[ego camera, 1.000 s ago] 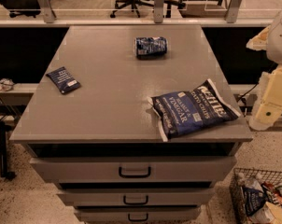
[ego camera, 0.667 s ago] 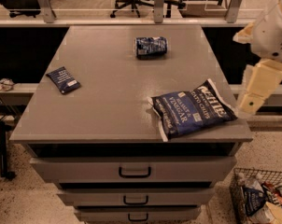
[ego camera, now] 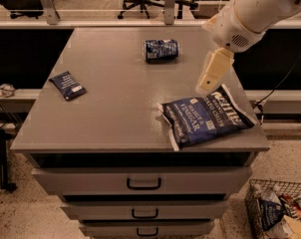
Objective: Pick pepsi can
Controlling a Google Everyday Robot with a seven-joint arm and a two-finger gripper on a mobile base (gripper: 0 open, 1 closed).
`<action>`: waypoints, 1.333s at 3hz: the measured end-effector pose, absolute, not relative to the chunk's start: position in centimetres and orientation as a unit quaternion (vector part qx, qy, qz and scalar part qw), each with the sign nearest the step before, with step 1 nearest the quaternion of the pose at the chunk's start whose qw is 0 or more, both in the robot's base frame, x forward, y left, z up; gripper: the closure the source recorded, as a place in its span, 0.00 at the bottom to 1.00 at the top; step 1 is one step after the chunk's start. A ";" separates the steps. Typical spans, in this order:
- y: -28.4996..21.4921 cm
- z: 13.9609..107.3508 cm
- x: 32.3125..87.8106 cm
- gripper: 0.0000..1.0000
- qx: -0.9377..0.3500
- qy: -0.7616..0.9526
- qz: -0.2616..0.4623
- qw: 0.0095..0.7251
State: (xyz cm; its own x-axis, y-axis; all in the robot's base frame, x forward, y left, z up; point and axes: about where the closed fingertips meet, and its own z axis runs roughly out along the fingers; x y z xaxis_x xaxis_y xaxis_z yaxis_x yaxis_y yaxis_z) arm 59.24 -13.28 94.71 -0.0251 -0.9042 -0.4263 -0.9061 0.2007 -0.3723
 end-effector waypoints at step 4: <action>-9.7 92.4 68.7 0.00 -0.574 0.714 0.029 0.399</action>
Offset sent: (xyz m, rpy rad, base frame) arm 0.0517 0.0195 -0.0133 0.1639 -0.0814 -0.0429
